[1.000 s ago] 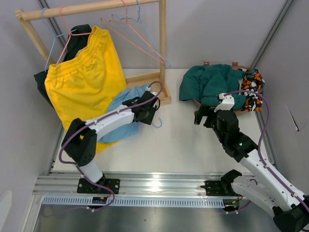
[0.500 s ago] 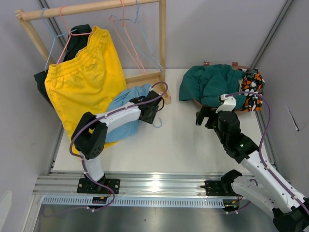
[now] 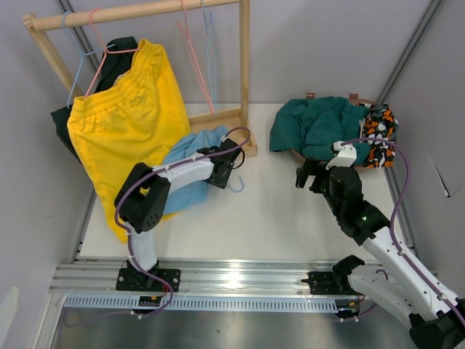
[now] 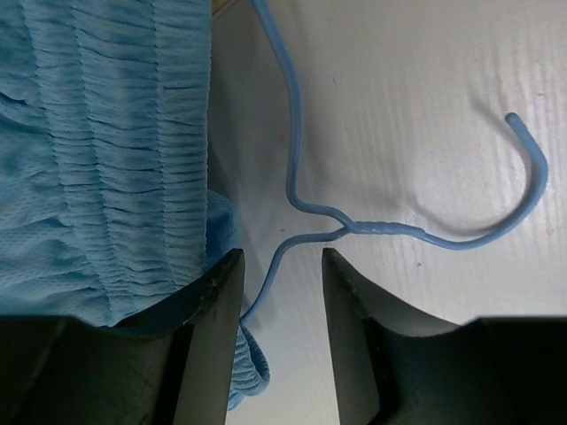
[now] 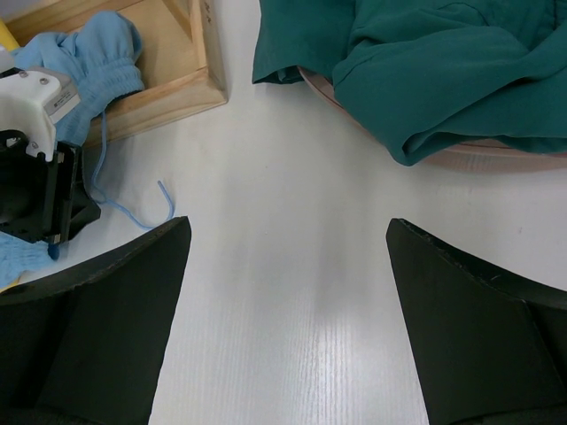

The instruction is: Remove the shorts from the hanger

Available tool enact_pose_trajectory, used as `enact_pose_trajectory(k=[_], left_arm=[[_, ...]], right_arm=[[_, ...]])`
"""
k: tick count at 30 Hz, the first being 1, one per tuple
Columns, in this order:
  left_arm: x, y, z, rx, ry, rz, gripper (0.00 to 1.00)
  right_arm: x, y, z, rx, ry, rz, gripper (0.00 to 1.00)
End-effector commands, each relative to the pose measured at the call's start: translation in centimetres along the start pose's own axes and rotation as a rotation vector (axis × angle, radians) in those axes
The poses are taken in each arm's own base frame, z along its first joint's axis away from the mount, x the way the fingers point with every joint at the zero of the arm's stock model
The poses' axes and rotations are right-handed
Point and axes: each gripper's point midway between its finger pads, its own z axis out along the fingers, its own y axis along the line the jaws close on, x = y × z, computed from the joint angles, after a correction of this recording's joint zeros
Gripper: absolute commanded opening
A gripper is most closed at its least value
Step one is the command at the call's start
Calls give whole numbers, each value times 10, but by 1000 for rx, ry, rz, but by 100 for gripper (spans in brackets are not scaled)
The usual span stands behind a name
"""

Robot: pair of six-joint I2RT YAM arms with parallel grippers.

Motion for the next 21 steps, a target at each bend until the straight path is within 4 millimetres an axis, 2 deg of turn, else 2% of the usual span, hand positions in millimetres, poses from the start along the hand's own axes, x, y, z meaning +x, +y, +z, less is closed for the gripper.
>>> enact_pose_trajectory(k=[1, 3, 5, 7, 12, 16, 19, 21], left_arm=[[-4, 6, 4, -7, -4, -12, 43], [-4, 6, 6, -3, -1, -18, 40], [-3, 6, 7, 0, 4, -20, 15], [-5, 4, 8, -2, 7, -21, 4], [-9, 3, 8, 5, 8, -23, 0], [-9, -9, 1, 80, 6, -26, 0], [-34, -14, -32, 151, -74, -66, 0], [-51, -19, -68, 205, -126, -79, 0]], right_arm=[[-3, 0, -1, -7, -14, 17, 99], [-2, 0, 0, -5, -13, 15, 99], [-2, 0, 0, -5, -14, 15, 99], [-2, -1, 1, -3, -12, 15, 99], [-6, -4, 0, 0, -19, 25, 99], [-7, -4, 0, -5, -21, 31, 99], [-10, -3, -1, -6, -25, 33, 99], [-13, -2, -3, -9, -28, 37, 99]])
